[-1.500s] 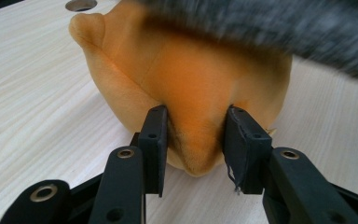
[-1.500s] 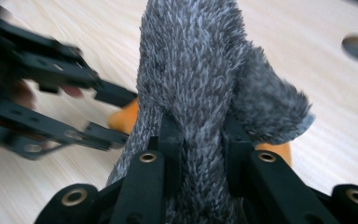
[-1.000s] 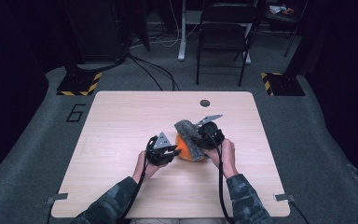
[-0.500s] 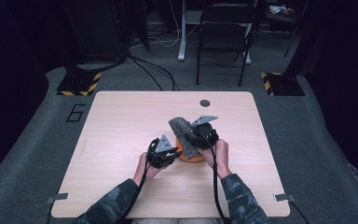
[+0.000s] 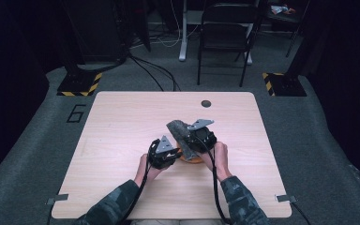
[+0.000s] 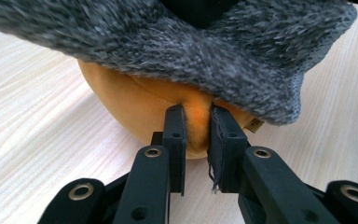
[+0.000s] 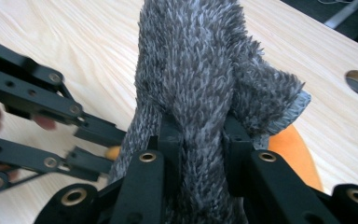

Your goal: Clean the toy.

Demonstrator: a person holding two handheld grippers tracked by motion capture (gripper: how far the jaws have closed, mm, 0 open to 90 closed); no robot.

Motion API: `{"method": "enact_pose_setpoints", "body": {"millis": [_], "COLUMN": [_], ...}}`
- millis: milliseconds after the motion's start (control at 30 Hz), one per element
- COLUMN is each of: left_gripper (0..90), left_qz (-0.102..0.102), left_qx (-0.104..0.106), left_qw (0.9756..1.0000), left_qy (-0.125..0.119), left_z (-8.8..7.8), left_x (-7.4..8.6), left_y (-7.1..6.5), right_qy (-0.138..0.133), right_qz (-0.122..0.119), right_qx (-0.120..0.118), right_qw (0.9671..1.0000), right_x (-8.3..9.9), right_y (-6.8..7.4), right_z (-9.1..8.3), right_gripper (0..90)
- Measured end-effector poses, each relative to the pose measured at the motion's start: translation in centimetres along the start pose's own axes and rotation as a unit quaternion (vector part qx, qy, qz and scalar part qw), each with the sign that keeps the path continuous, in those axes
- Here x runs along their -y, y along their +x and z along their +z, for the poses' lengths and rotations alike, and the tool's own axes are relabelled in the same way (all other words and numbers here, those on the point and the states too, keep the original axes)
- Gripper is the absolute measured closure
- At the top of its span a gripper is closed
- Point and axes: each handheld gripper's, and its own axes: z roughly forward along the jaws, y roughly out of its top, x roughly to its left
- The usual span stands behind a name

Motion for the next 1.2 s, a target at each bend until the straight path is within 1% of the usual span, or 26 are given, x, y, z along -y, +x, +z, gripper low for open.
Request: {"method": "enact_pose_setpoints", "body": {"millis": [67, 133, 167, 233, 267, 300, 400, 467, 500, 533, 600, 633, 667, 700, 733, 800, 833, 867, 933, 1033, 1100, 1167, 1200], "left_gripper": [78.1, 78.2, 78.3, 78.3, 78.3, 78.2, 77.9, 77.9, 77.8, 77.9, 77.8, 77.8, 77.7, 77.7, 77.6, 77.5, 77.4, 77.3, 77.3, 77.4, 77.4, 77.4, 77.5], "left_qz": [-0.001, -0.006, -0.004, -0.004, -0.004, -0.006, -0.006, -0.006, -0.007, -0.007, -0.007, -0.011, -0.013, -0.013, -0.013, -0.012, -0.012, -0.013, -0.013, -0.014, -0.012, -0.012, -0.012], "left_qx": [0.001, 0.005, 0.005, 0.006, 0.007, 0.006, 0.007, 0.008, 0.006, 0.009, 0.009, 0.008, 0.011, 0.011, 0.009, 0.011, 0.011, 0.011, 0.012, 0.012, 0.012, 0.012, 0.013], "left_qw": [1.0, 1.0, 1.0, 1.0, 1.0, 1.0, 1.0, 0.9999, 0.9999, 0.9999, 0.9999, 0.9999, 0.9998, 0.9998, 0.9998, 0.9999, 0.9998, 0.9998, 0.9998, 0.9998, 0.9998, 0.9998, 0.9998], "left_qy": [0.0, -0.002, -0.002, -0.001, -0.001, -0.003, -0.003, -0.004, -0.006, -0.005, -0.005, -0.008, -0.006, -0.006, -0.007, -0.004, -0.007, -0.007, -0.008, -0.007, -0.007, -0.007, -0.007], "left_z": [0.0, 0.0, 0.0, 0.0, 0.0, 0.0, -0.1, -0.1, 0.0, 0.0, 0.0, 0.0, 0.0, 0.0, 0.0, -0.1, -0.1, -0.1, 0.0, -0.1, -0.1, -0.1, -0.1], "left_x": [0.0, 0.0, 0.0, 0.0, 0.0, 0.1, 0.1, 0.1, 0.1, 0.1, 0.1, 0.2, 0.2, 0.2, 0.2, 0.2, 0.2, 0.2, 0.2, 0.2, 0.2, 0.2, 0.2], "left_y": [0.0, 0.1, 0.1, 0.1, 0.1, 0.1, 0.1, 0.1, 0.1, 0.2, 0.3, 0.3, 0.4, 0.4, 0.3, 0.3, 0.3, 0.3, 0.4, 0.4, 0.3, 0.3, 0.4], "right_qy": [0.008, 0.008, 0.011, 0.018, 0.011, 0.013, 0.018, 0.024, 0.026, 0.024, 0.027, 0.028, 0.029, 0.028, 0.031, 0.035, 0.037, 0.038, 0.044, 0.052, 0.056, 0.062, 0.064], "right_qz": [-0.001, -0.005, -0.005, 0.003, -0.006, 0.0, -0.002, 0.006, 0.013, 0.01, 0.024, 0.028, 0.039, 0.044, 0.042, 0.051, 0.058, 0.057, 0.067, 0.072, 0.081, 0.085, 0.086], "right_qx": [0.013, 0.014, 0.015, 0.013, 0.013, 0.012, 0.015, 0.016, 0.017, 0.017, 0.019, 0.018, 0.019, 0.021, 0.021, 0.023, 0.025, 0.024, 0.024, 0.027, 0.026, 0.031, 0.029], "right_qw": [0.9999, 0.9999, 0.9998, 0.9998, 0.9998, 0.9998, 0.9997, 0.9996, 0.9994, 0.9995, 0.9992, 0.9991, 0.9987, 0.9984, 0.9984, 0.9978, 0.9973, 0.9974, 0.9965, 0.9957, 0.9948, 0.994, 0.9938], "right_x": [0.0, 0.0, 0.0, 0.1, 0.1, 0.2, 0.3, 0.5, 0.6, 0.8, 1.1, 1.3, 1.4, 1.6, 1.8, 2.0, 2.2, 2.3, 2.5, 3.0, 3.3, 3.4, 3.6], "right_y": [0.2, 0.0, 0.0, -0.1, -0.3, -0.3, -0.5, -0.7, -0.9, -1.2, -1.7, -2.1, -2.3, -2.5, -2.8, -3.2, -3.3, -3.6, -4.0, -4.7, -5.0, -5.2, -5.4], "right_z": [-0.1, -0.1, -0.1, -0.3, -0.3, -0.4, -0.8, -1.1, -1.2, -1.3, -1.6, -1.7, -1.8, -1.8, -2.0, -2.1, -2.1, -2.1, -2.2, -2.2, -2.2, -2.3, -2.3], "right_gripper": [74.2, 74.2, 74.2, 74.2, 74.2, 74.1, 74.1, 74.1, 74.1, 74.1, 74.0, 74.0, 74.0, 74.0, 73.9, 73.8, 73.8, 73.8, 73.8, 73.8, 73.8, 73.8, 73.8]}}
